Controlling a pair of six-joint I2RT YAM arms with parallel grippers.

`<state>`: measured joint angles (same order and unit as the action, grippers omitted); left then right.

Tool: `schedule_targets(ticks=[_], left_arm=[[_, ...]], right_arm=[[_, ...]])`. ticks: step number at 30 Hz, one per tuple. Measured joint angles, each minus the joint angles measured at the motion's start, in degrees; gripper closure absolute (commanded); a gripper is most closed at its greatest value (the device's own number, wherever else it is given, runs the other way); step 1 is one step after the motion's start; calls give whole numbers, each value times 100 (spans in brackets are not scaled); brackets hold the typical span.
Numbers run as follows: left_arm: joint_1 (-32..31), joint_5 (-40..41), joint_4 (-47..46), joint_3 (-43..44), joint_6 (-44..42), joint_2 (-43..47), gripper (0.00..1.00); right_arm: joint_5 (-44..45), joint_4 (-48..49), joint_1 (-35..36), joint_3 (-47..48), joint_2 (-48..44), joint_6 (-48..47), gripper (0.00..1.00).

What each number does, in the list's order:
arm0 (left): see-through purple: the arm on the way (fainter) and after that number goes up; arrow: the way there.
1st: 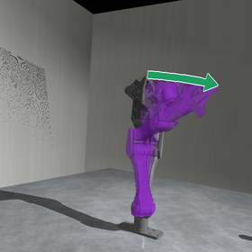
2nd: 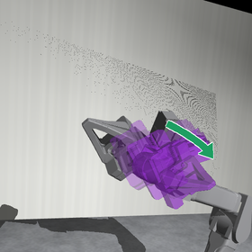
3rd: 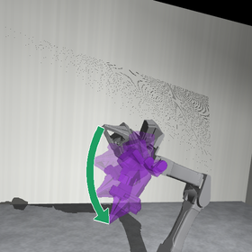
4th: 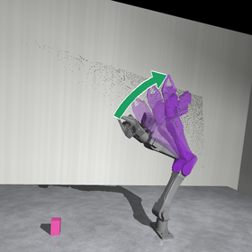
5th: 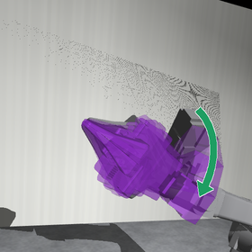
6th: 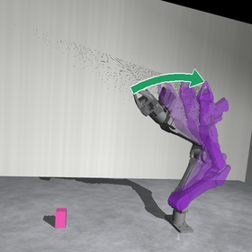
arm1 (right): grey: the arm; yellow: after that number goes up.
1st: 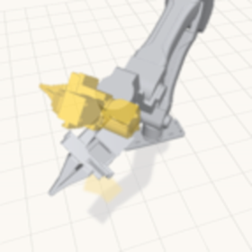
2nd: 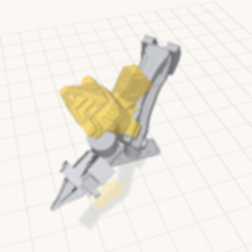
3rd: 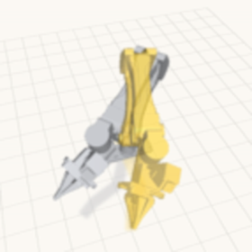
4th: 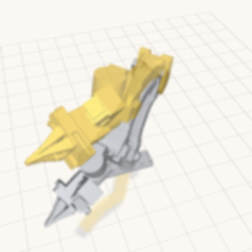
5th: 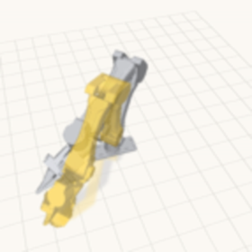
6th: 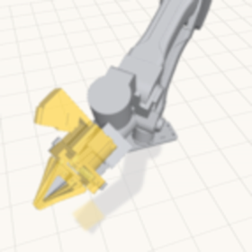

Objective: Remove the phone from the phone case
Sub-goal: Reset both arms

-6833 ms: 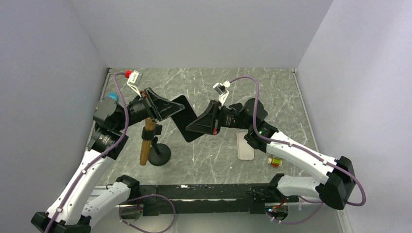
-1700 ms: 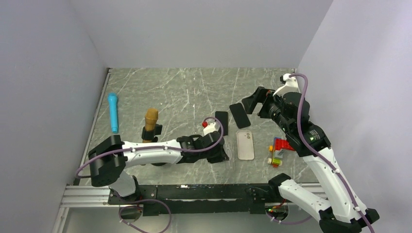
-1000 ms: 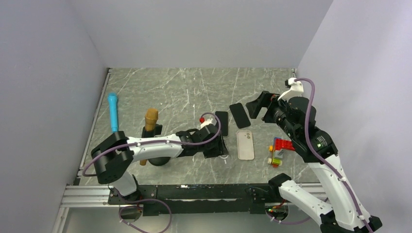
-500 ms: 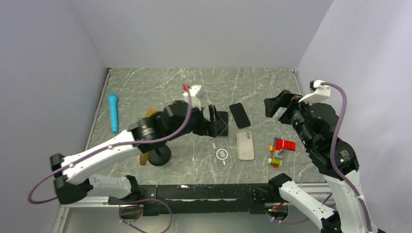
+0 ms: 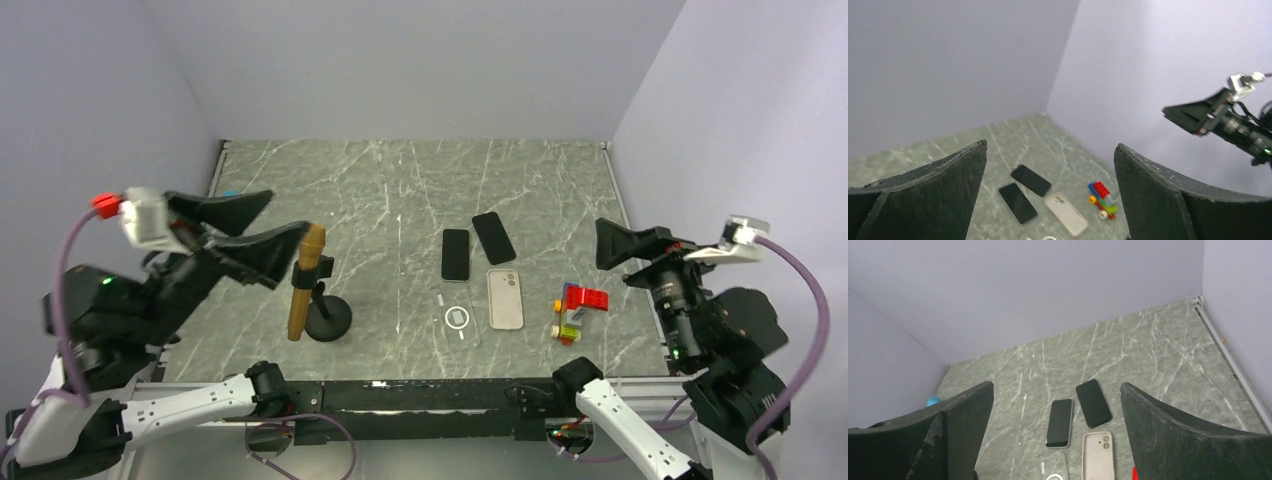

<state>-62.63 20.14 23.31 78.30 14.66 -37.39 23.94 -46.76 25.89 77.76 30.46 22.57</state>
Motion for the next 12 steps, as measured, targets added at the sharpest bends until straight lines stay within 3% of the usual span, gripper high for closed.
schedule_targets(ticks=[5, 12], left_arm=[[0, 588, -129, -203, -511, 765, 1], [0, 1176, -118, -411, -933, 1137, 1]], right_arm=[[-2, 170, 0, -37, -415, -42, 0], [-28, 605, 0, -498, -920, -76, 0]])
